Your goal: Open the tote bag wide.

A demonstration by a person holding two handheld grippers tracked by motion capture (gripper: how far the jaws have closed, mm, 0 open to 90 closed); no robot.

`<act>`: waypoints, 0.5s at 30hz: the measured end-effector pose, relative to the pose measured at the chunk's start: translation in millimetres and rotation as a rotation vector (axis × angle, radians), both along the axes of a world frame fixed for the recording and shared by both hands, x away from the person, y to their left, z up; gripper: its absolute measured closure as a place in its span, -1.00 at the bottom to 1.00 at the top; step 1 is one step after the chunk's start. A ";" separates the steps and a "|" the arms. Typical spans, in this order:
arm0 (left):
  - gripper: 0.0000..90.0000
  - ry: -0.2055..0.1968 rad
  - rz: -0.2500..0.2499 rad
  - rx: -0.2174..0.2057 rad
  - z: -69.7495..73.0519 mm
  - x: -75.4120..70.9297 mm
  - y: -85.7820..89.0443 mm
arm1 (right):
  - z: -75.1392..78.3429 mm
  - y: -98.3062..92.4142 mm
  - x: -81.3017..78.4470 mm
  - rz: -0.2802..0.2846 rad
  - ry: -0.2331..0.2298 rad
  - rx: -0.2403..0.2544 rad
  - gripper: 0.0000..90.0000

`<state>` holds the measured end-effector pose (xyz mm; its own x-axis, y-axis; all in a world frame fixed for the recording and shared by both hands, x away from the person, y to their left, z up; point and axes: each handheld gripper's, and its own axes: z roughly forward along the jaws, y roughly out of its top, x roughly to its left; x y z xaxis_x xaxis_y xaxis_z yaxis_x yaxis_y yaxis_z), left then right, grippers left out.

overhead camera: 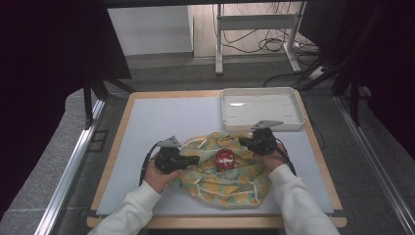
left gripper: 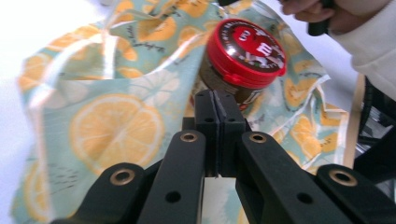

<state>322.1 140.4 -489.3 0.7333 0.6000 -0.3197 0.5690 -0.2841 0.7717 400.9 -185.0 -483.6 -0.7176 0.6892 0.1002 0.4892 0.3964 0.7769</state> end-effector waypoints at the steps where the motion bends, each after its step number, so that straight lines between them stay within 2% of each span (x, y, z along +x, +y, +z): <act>1: 1.00 -0.006 0.009 0.006 0.3 0.2 1.6 | 1.1 -1.3 -1.4 0.002 -0.002 -0.001 0.98; 5: 1.00 -0.031 0.046 0.034 2.2 0.9 7.7 | 5.0 -3.7 -7.2 0.015 -0.007 0.009 0.97; 15: 0.98 -0.035 0.093 0.025 4.4 3.9 25.1 | 12.7 -3.8 -22.1 0.056 -0.023 0.016 0.97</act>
<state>326.0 165.5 -484.9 0.6843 0.6739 -0.2788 0.5667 -0.2508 0.7848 378.9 -188.8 -470.9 -0.7572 0.6465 0.0937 0.4485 0.4103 0.7940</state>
